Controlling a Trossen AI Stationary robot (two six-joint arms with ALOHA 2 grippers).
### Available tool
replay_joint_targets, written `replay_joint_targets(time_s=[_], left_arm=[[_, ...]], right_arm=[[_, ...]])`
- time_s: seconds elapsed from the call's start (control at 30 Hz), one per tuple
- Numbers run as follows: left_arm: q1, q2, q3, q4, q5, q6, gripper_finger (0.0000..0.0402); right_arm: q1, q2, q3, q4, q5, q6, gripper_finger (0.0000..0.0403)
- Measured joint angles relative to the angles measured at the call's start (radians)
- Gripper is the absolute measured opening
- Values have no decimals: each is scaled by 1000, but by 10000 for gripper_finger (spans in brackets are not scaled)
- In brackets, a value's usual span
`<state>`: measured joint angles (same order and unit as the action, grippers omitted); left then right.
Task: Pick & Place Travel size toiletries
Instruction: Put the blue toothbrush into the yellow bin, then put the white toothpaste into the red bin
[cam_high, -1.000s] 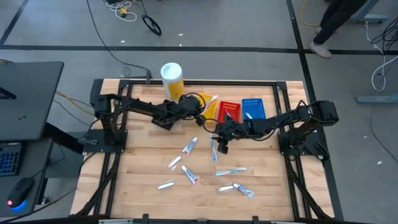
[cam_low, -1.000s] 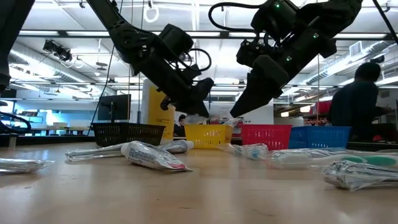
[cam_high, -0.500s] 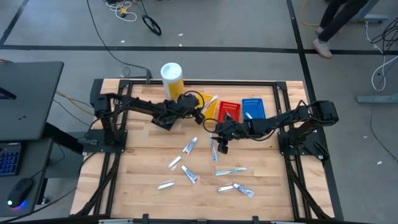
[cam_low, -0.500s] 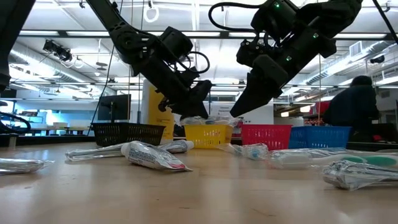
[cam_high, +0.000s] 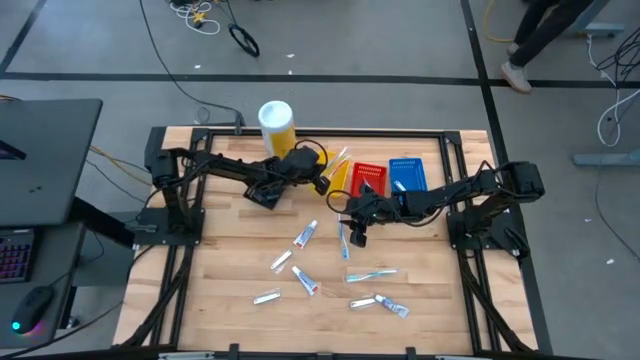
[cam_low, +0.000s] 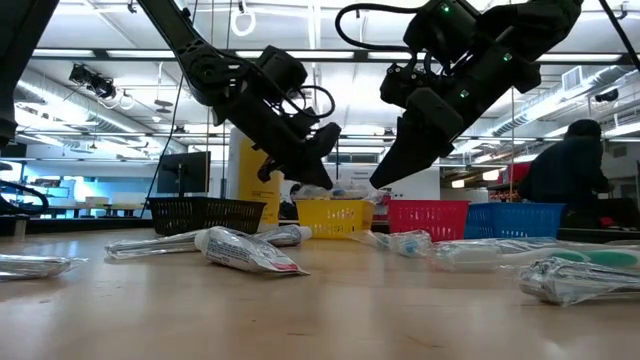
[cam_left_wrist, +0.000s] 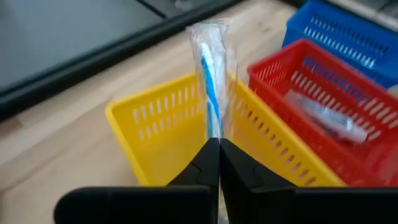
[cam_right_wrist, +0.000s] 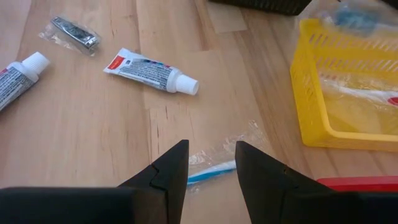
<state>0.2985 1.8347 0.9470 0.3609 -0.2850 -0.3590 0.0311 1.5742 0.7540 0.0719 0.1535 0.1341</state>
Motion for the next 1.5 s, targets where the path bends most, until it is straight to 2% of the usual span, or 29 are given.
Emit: replay_joint_targets(time_s=[0.4,0.6,0.83,1.0,1.5], left_arm=[[-19,0,0,50,-86,90,10],[-24,0,0,43,-31,110,51],[-24,0,0,-17,-75,98,118],[-24,0,0,-13,-8,33,146],[-76,-6,-1,-88,0,60,106]], right_arm=[[0,0,0,0,0,-10,140],[0,0,0,0,0,-11,140],[0,0,0,0,0,-11,140],[0,0,0,0,0,-11,140],[0,0,0,0,0,-11,140]])
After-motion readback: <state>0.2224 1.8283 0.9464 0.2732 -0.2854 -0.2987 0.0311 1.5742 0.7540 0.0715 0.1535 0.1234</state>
